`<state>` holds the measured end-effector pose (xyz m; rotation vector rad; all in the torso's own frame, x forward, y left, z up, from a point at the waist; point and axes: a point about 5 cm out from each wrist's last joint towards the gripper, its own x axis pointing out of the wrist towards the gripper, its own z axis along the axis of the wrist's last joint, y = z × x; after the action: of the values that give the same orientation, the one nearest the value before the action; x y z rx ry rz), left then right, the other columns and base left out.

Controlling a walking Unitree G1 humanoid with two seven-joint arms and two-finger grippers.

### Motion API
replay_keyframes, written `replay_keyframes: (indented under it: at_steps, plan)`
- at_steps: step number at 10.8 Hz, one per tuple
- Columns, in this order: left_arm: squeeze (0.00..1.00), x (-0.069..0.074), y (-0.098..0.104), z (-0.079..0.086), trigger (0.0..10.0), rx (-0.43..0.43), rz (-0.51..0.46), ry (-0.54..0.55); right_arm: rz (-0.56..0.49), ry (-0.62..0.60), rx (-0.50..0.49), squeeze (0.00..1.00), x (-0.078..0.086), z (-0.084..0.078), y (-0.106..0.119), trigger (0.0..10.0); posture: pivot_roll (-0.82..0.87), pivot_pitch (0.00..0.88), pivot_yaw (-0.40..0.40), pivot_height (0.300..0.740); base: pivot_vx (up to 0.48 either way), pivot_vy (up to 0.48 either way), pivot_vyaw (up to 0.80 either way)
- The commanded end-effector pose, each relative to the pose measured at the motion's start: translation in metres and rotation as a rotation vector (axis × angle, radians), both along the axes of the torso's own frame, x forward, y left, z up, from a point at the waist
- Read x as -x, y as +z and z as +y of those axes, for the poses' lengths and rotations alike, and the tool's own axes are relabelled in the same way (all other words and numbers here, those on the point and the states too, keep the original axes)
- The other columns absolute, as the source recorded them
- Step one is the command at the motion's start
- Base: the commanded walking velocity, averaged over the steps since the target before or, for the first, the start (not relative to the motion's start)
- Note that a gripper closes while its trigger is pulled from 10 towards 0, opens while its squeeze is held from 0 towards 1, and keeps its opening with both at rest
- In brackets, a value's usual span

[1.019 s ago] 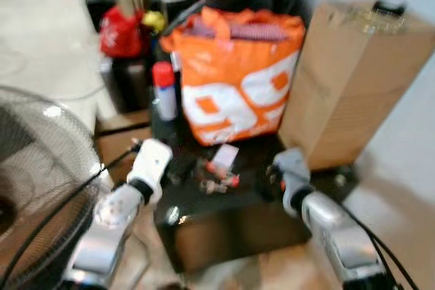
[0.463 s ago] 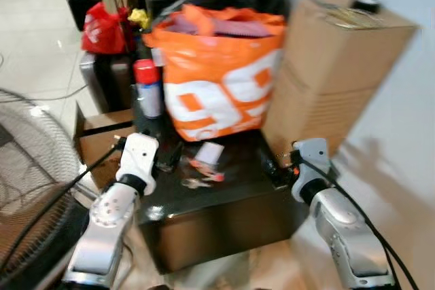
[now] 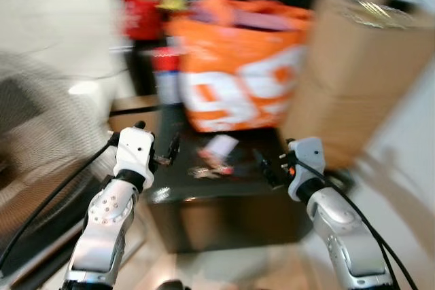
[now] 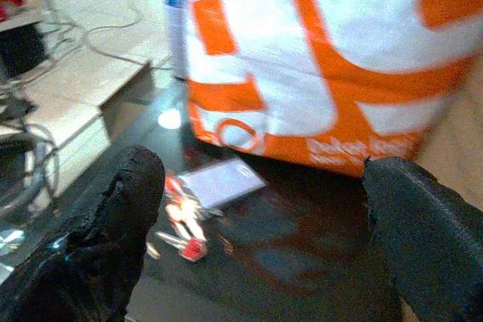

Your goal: Hang keys on a hook

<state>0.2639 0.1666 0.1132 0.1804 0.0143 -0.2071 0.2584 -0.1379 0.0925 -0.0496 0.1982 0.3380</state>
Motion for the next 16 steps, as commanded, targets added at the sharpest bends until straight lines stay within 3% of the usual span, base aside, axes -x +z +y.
replay_keyframes:
  at_steps: [1, 9, 11, 12, 13, 16]
  plan:
    - [0.03, 0.001, 0.004, 0.001, 10.0, 0.001, -0.018, -0.001, -0.006, 0.001, -0.003, 0.00, 0.000, 0.000, 0.001, 10.0, -0.02, 0.000, -0.013, 0.740, 0.341, 0.000, 0.80]
    - [0.02, -0.001, 0.002, 0.001, 10.0, -0.016, -0.004, -0.025, 0.014, -0.088, 0.039, 0.00, 0.000, -0.013, -0.005, 10.0, -0.03, 0.000, -0.011, 0.740, 0.343, 0.000, 0.06]
    - [0.01, 0.001, -0.004, 0.000, 10.0, -0.022, 0.039, -0.041, 0.071, -0.042, 0.108, 0.00, -0.001, -0.012, -0.015, 10.0, -0.02, 0.000, -0.016, 0.740, 0.000, 0.000, 0.00]
    - [0.01, 0.005, -0.010, -0.003, 10.0, -0.054, 0.086, -0.098, 0.165, 0.022, 0.143, 0.02, 0.003, -0.010, -0.029, 10.0, -0.02, 0.000, -0.022, 0.740, 0.000, 0.000, 0.00]
    - [0.02, 0.010, -0.017, -0.005, 10.0, -0.092, 0.137, -0.174, 0.219, 0.065, 0.138, 1.00, 0.004, -0.006, -0.037, 10.0, -0.02, 0.000, -0.024, 0.740, 0.000, 0.000, 0.00]
    - [0.02, 0.022, -0.040, -0.004, 10.0, -0.202, 0.315, -0.330, 0.415, 0.136, 0.108, 1.00, 0.004, 0.009, -0.072, 10.0, -0.03, 0.000, -0.026, 0.740, 0.000, 0.000, 0.00]
